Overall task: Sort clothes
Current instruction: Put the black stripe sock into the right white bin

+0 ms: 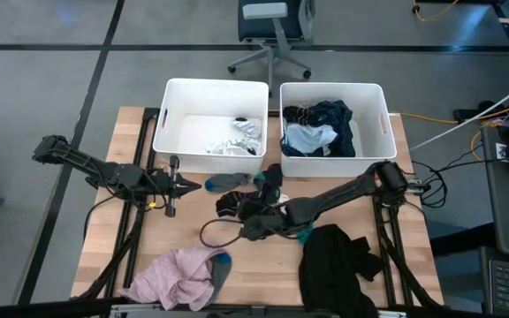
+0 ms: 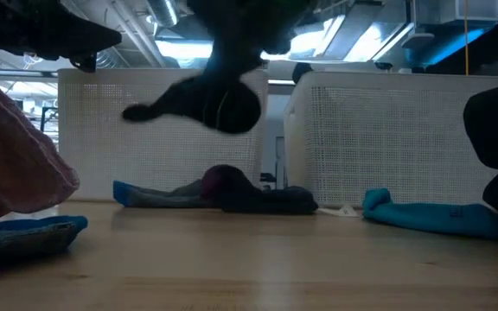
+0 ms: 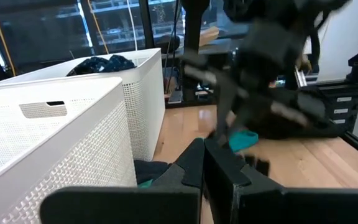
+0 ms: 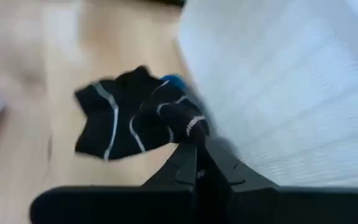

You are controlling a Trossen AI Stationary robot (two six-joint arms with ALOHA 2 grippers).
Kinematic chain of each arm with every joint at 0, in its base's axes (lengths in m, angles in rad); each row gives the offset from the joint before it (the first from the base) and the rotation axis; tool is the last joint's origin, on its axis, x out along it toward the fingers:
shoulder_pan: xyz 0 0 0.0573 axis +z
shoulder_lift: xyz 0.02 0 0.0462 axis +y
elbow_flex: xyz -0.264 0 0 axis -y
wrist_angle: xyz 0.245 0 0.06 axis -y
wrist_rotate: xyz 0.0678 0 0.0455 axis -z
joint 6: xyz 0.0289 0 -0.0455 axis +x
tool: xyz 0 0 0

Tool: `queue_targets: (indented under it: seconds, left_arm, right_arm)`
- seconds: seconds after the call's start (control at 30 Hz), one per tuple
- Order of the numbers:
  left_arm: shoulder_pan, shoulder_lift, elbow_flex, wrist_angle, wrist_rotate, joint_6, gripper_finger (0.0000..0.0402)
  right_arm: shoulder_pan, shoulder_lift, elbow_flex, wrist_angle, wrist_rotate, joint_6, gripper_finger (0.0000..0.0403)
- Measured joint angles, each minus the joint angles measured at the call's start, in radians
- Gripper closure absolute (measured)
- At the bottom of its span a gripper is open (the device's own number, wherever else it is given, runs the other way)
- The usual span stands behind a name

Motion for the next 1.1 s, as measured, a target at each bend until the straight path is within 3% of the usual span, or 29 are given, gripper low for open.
queue_targets:
  seconds: [0.53,0.8,1.1]
  left_arm:
    - [0.000,0.000,0.000,-0.004,0.000,-0.001,0.0400]
    - [0.000,0.000,0.000,-0.003,0.000,-0.001,0.0400]
    - [0.000,0.000,0.000,-0.004,0.000,-0.001,0.0400]
  right_arm:
    - [-0.015,-0.222,0.000,-0.305,0.272,0.034,0.0387]
    - [-0.118,-0.256,0.000,-0.527,0.372,0.060,0.0387]
    - [-0.291,-0.315,0.000,-1.055,0.416,0.466,0.0388]
